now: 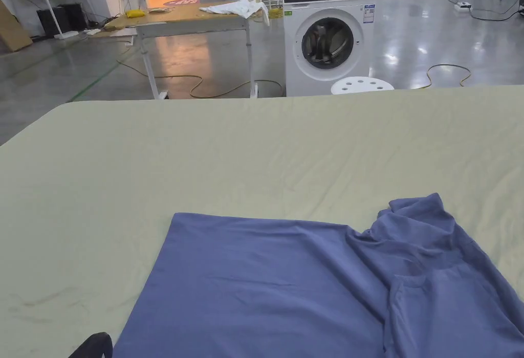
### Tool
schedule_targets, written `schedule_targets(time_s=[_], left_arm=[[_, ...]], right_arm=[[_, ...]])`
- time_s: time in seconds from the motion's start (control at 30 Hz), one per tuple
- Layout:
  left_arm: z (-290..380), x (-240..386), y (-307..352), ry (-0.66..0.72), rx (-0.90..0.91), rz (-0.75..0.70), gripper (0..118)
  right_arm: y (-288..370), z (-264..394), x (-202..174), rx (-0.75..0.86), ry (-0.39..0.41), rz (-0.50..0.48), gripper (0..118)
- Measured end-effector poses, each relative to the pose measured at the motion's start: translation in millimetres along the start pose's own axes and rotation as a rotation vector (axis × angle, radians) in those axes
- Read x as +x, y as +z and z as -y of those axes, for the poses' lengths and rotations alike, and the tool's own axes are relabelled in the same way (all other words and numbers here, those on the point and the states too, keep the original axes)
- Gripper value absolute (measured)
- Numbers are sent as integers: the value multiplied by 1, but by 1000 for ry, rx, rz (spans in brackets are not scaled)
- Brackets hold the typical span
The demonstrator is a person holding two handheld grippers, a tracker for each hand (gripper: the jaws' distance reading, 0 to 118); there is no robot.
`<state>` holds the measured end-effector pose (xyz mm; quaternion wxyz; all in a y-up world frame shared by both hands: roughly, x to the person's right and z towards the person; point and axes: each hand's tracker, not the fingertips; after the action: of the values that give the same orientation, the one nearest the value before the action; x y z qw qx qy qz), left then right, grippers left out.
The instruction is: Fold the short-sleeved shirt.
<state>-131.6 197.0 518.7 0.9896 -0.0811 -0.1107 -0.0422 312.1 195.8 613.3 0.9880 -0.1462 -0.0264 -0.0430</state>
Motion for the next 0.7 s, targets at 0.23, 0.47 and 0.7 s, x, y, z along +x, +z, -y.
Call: schedule_targets(time_s=[0.23, 0.47, 0.7], left_arm=[[18, -27, -1, 116, -101, -57, 0], [63, -81, -8, 246, -283, -101, 18], [109, -95, -39, 339, -504, -53, 64]], right_arm=[[-1, 7, 4, -12, -17, 9, 0], [-2, 19, 15, -48, -68, 21, 0], [-6, 30, 23, -101, -116, 42, 0]])
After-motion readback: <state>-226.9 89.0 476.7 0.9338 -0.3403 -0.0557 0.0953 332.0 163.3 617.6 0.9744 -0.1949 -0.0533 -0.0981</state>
